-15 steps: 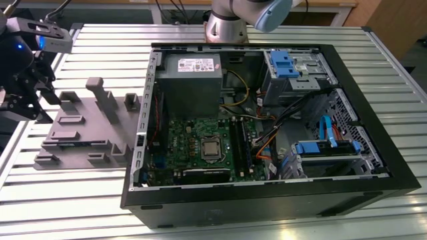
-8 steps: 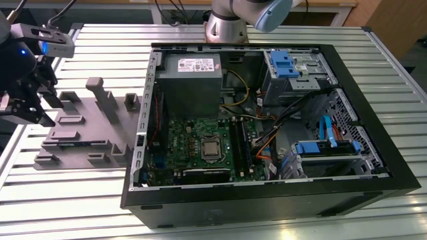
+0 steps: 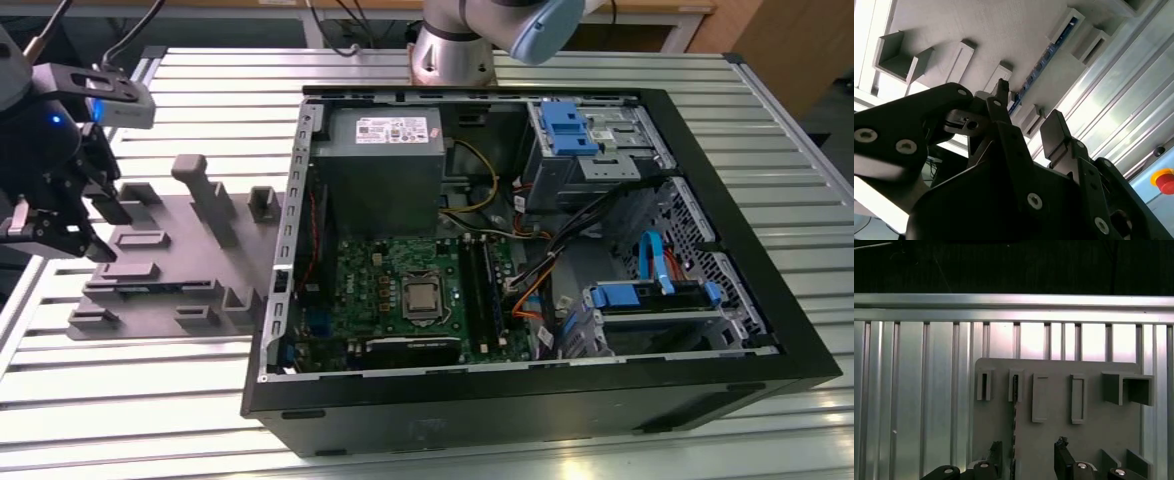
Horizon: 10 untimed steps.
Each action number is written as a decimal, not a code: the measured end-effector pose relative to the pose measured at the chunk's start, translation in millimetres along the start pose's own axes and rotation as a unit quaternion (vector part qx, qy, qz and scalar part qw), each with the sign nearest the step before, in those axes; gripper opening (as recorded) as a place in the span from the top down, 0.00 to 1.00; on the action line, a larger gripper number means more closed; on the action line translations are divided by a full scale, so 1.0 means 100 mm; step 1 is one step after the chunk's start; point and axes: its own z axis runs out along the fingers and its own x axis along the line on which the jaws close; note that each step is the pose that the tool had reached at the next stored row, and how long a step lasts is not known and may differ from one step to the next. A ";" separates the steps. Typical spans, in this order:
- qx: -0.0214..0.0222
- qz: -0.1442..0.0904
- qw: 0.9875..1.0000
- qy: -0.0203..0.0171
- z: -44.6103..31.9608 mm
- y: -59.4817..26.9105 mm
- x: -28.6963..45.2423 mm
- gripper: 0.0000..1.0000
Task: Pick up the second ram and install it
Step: 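Pick up the second ram and move it above second insertion slot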
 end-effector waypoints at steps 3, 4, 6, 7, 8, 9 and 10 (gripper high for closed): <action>0.000 0.000 1.000 0.000 0.048 0.000 0.008 0.47; 0.000 0.000 1.000 0.000 0.062 0.000 0.010 0.47; 0.000 -0.001 1.000 0.000 0.092 0.000 0.017 0.47; 0.000 -0.001 1.000 0.000 0.107 -0.001 0.020 0.47; 0.000 -0.001 1.000 0.000 0.119 -0.001 0.025 0.47; 0.000 -0.001 1.000 0.000 0.129 0.000 0.030 0.47; 0.000 -0.001 1.000 0.000 0.138 0.000 0.037 0.47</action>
